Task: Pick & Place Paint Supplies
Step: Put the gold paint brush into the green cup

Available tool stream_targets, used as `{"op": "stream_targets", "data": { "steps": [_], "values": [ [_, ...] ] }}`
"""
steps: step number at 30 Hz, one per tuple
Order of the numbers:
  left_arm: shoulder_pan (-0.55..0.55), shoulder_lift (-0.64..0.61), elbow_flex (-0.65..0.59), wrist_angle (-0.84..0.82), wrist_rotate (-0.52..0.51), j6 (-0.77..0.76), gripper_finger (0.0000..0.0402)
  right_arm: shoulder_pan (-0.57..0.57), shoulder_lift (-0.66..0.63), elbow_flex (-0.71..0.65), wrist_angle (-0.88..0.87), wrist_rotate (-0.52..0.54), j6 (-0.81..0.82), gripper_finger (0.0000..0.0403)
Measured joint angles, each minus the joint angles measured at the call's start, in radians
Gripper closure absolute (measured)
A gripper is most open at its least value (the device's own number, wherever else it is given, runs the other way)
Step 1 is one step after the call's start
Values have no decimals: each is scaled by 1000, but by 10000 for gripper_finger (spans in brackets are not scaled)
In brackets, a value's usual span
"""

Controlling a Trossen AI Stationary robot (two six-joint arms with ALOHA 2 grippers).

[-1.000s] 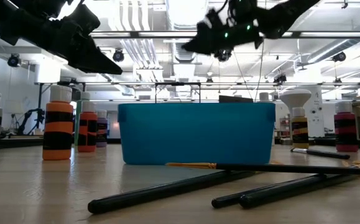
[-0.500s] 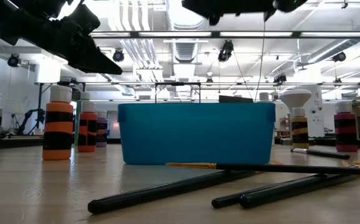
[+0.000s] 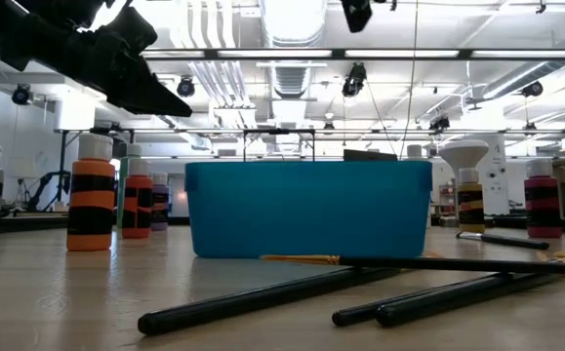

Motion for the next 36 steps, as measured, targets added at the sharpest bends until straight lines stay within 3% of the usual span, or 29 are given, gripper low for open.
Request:
{"op": "stream_targets", "data": {
  "steps": [6, 13, 20, 24, 32, 36],
  "values": [
    [0, 0, 0, 0, 0, 0, 257, 76, -14, 0, -229, 159, 59, 394],
    [0, 0, 0, 0, 0, 0, 257, 158, -20, 0, -369, 163, 167, 394],
    [0, 0, 0, 0, 0, 0, 257, 246, -28, 17, -398, 161, 175, 394],
    [0, 0, 0, 0, 0, 0, 257, 277, -20, 52, -380, 177, 120, 394],
    [0, 0, 0, 0, 0, 0, 257, 282, 35, 190, -405, 186, -151, 394],
    [0, 0, 0, -4, 0, 0, 257, 301, 78, 296, -609, 193, -199, 394]
  ]
}}
